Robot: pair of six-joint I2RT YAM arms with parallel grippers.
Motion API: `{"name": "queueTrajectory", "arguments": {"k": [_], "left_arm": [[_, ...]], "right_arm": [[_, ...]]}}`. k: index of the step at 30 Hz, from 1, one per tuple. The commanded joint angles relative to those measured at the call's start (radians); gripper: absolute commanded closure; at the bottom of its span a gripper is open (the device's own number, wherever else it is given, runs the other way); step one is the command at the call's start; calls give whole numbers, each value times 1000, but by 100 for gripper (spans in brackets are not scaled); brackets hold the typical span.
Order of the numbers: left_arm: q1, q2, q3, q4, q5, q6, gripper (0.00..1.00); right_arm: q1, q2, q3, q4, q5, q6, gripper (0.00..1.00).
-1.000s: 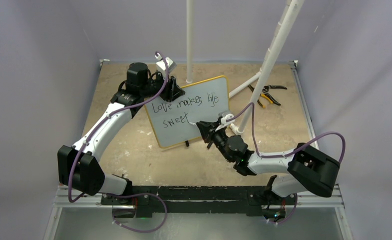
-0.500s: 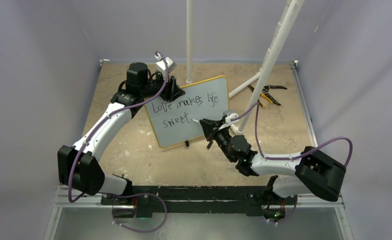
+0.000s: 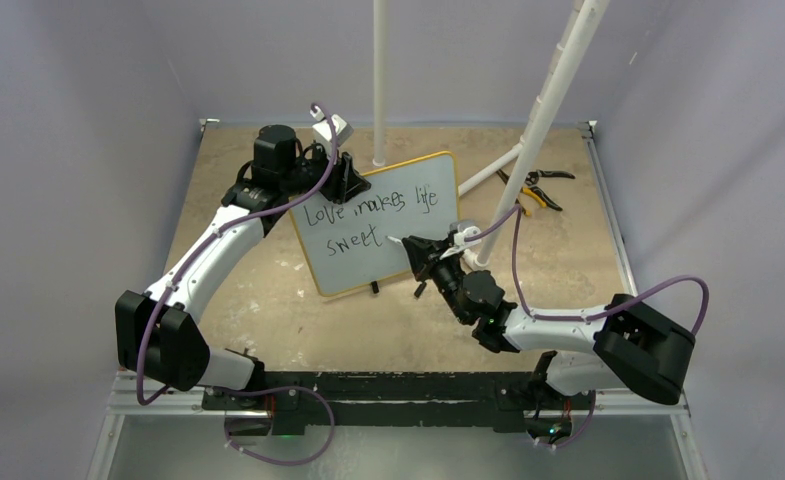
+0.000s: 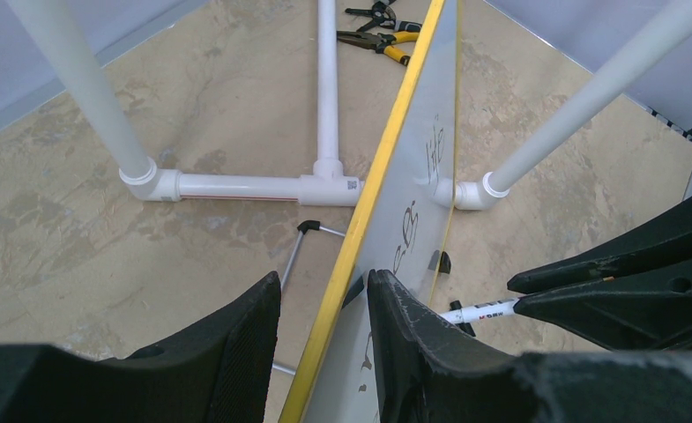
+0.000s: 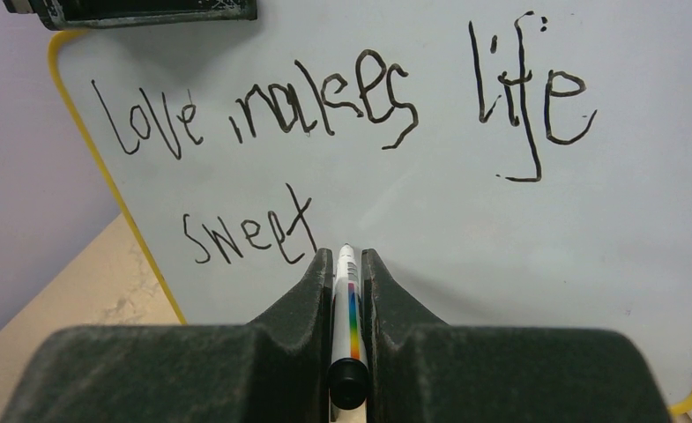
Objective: Write a sentence on the whiteboard
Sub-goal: Write a sentence on the whiteboard, then close the whiteboard marker at the center of the board.
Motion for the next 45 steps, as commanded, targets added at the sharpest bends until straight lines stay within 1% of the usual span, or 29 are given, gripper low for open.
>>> {"name": "queueTrajectory", "arguments": {"k": [1,12,17,20,23,24,26,27,31,33,36,38,41,45], "left_arm": [[-3,13,-8,-25,31,-21,92],[-3,13,-9,-25,32,-20,92],[-3,13,-8,-25,30,-20,92],[-3,12,-8,-25,27,-21,92],[-3,3,-6,-18,16,-26,92],[-3,-5,-4,-15,8,-26,90],[-3,-21,2,-12,-24,-29,82],[-3,-30,8,-12,-46,-29,77],[-4,-74,36,-23,-144,-38,52],[-6,-111,50,-31,-206,-43,43],[-17,-176,58,-40,-284,-54,38],[-42,-218,58,-46,-322,-69,38],[-74,-266,68,-98,-379,-83,37],[-117,-328,39,-149,-423,-127,37]], "right_arm": [[-1,-1,5,12,39,2,100],[-2,39,23,-2,62,5,100],[-2,14,11,28,69,-11,100],[-2,-30,-14,51,30,-36,100],[-2,-104,-41,68,-68,-67,100],[-2,-133,-51,71,-101,-75,100],[-2,-196,-68,58,-149,-83,100],[-2,-231,-71,26,-169,-86,100],[-2,-357,-51,-134,-207,-102,100],[-2,-423,-48,-214,-195,-99,100],[-2,-530,-56,-331,-169,-77,100],[-2,-596,-62,-411,-144,-64,100],[-2,-694,-70,-507,-107,-54,100],[-2,-775,-79,-604,-73,-52,100]]}}
